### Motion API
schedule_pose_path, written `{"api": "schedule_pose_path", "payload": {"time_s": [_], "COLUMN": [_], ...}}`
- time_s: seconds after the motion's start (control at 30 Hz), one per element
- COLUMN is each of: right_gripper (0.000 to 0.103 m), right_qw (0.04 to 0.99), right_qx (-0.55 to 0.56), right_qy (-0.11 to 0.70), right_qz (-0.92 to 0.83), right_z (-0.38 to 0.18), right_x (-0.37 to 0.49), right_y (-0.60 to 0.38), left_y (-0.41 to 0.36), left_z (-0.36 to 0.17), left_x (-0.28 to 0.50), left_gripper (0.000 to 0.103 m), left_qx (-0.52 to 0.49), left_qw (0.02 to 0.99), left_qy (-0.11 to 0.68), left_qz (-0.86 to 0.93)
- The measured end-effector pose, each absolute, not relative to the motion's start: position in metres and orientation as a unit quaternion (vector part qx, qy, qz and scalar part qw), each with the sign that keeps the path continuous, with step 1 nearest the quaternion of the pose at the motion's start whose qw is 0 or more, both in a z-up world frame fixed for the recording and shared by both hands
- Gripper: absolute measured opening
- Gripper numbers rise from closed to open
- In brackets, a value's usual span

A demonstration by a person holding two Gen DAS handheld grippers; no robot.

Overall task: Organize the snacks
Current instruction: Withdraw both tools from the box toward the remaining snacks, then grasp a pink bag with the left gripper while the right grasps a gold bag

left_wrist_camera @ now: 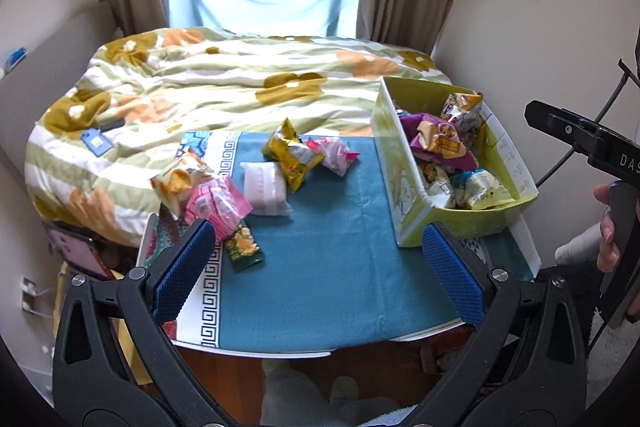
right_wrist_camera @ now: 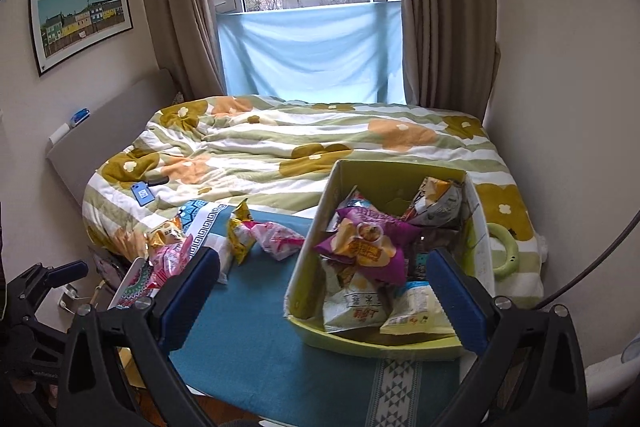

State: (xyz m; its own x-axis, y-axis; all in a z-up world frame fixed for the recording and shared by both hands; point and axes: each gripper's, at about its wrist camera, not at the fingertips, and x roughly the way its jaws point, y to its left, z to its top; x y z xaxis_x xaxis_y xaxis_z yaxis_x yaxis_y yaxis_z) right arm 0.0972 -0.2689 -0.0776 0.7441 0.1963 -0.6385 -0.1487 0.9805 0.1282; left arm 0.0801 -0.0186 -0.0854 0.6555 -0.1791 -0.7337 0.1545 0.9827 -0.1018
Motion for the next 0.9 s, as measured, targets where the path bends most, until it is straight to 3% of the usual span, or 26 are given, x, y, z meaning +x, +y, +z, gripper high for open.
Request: {"api": "schedule_pose_path", "payload": {"time_s": [0.5,0.9], "right_gripper": [0.103,0.103], "right_qw": [0.920,0.892], "right_qx": [0.031,0.041], "right_qy": [0.381,0.446], "right_qz": [0.086,0.055], "right_z": [-0.120,-0.194], "right_x": [0.161,0.222], "right_y": [-0.156,-0.094], "left_y": [0.069,0.069], "left_z": [-0.157,-0.249], "left_x": [0.152,0.215], "left_gripper": [0.102,0.100], "left_qx": [0.041,0.134], "left_qw": [0.892,0.861], "left_qy": [0.435,0.472], "left_qz": [-0.117,-0.136]}}
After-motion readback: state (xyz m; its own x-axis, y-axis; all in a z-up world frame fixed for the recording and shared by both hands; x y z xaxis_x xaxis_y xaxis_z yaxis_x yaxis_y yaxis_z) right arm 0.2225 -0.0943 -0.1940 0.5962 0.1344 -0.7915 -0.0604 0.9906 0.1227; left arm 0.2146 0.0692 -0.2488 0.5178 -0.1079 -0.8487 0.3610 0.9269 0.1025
